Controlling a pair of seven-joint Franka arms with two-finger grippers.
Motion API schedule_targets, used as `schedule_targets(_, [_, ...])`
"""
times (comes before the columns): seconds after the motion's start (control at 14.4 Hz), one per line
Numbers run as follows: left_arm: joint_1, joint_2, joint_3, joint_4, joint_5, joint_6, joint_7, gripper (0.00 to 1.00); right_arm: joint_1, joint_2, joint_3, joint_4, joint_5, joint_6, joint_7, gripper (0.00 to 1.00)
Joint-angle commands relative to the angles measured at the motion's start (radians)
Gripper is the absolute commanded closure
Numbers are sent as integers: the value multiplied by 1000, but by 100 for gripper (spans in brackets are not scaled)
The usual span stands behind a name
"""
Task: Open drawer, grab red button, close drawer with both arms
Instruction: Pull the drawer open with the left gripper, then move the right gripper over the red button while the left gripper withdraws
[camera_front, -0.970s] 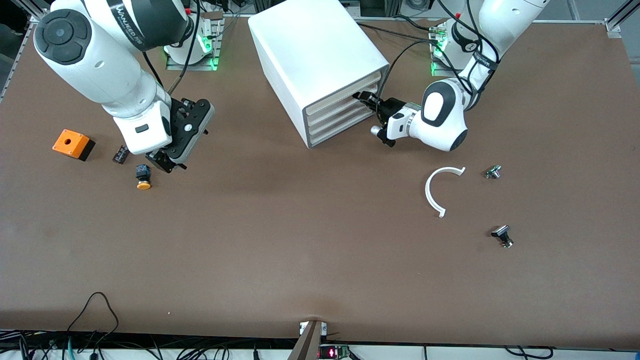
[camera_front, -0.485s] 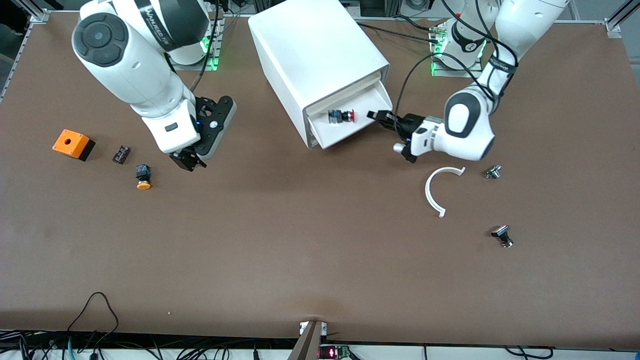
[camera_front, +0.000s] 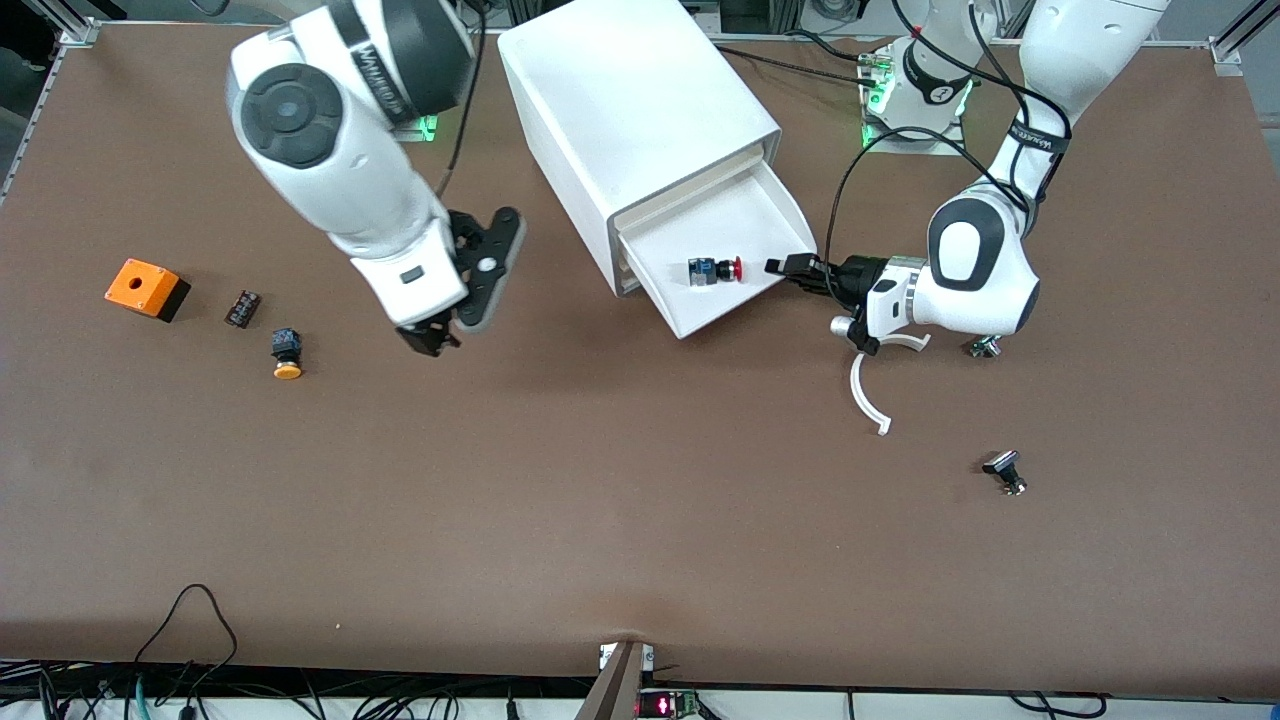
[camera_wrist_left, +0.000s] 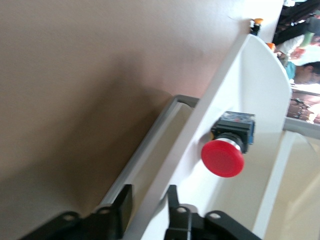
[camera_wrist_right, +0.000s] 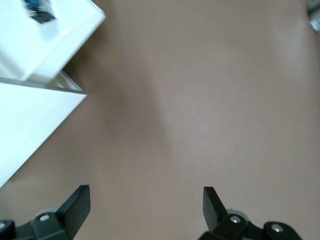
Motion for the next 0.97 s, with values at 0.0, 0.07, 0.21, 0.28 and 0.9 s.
schedule_targets(0.0, [-5,-5,15,28,38,39,-44,0,32,63,36,124,-14,-68,4,0])
schedule_targets(0.07, [2,-6,16,38,42,34,-50,0,34,69,50,132,-14,-65,5,0])
schedule_targets(0.21, [5,-25,39,85,157,28,-118,0,38,92,85,143,-8,-58,2,0])
schedule_targets(0.28, [10,-49,39,102,235,20,-202,0,40,106,117,143,-11,-58,4,0])
schedule_targets(0.9, [42,-271,72,255,894,-113,-393,0,118,219,188,262,-11,-51,4,0])
